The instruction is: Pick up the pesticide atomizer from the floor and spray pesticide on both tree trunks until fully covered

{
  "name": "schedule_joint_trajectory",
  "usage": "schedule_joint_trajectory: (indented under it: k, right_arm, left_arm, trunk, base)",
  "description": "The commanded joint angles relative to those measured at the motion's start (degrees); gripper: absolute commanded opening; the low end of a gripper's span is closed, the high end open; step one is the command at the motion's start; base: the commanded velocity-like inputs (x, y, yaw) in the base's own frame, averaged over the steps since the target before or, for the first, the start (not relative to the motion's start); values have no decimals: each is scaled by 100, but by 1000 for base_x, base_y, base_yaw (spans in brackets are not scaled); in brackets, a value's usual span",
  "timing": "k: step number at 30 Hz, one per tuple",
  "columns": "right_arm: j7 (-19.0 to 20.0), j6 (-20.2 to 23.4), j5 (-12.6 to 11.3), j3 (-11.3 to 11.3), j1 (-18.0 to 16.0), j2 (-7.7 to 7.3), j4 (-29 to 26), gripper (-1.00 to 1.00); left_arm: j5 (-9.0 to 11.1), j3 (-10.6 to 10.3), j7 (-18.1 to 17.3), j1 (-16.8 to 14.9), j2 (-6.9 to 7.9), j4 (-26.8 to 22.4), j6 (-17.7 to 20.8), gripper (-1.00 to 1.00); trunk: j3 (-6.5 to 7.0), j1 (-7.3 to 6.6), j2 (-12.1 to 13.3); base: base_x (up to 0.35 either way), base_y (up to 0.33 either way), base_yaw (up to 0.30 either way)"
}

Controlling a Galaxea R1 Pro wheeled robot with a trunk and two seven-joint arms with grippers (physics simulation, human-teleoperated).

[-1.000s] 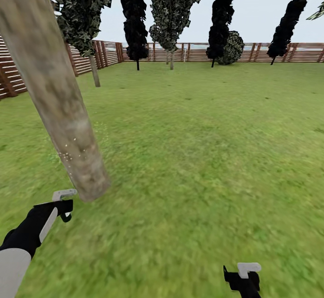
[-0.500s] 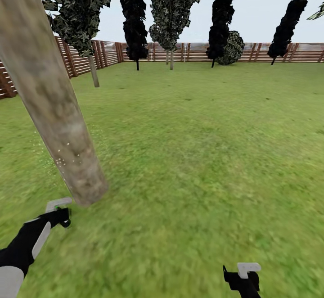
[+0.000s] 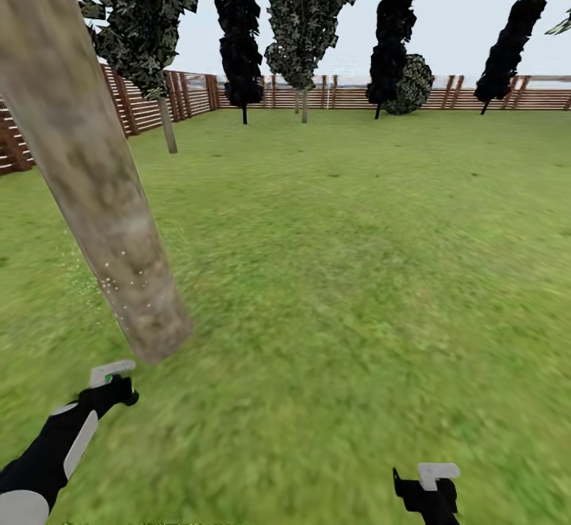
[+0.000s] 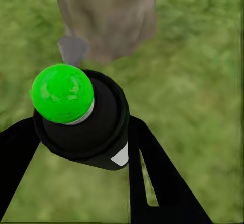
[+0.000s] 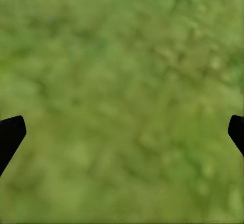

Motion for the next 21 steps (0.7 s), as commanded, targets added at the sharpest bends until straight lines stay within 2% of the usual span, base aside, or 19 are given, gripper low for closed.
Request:
schedule_joint_trajectory:
  k: [1, 3, 6, 11, 16, 21]
  right_arm:
    - [-28, -18, 61, -28, -4, 0, 7, 100]
    - [-28, -18, 61, -28, -4, 0, 6, 100]
    - [-33, -18, 59, -28, -4, 0, 2, 100]
    - [-37, -18, 53, -37, -4, -8, 2, 100]
    - [-35, -18, 53, -30, -4, -7, 2, 100]
    - [-36, -18, 52, -29, -4, -4, 2, 100]
  left_arm:
    - [31, 24, -40, -2, -31, -19, 29, -100]
    - [31, 26, -39, -2, -48, -39, 26, -100]
    - [10, 16, -30, 7, -74, -44, 11, -100]
    - [-28, 10, -18, 8, -85, -4, 9, -100]
    - [34, 10, -14, 8, -85, -3, 10, -100]
    - [22, 10, -12, 8, -85, 3, 10, -100]
  trunk:
    - [-5, -1, -2]
    - [-5, -1, -2]
    - [-5, -1, -2]
    - [-5, -1, -2]
    - [-5, -1, -2]
    - [-5, -1, -2]
  base:
    - [0, 0, 240]
    - [0, 0, 247]
    - [110, -80, 33]
    - [255, -152, 1]
    - [320, -35, 11]
    - [90, -1, 226]
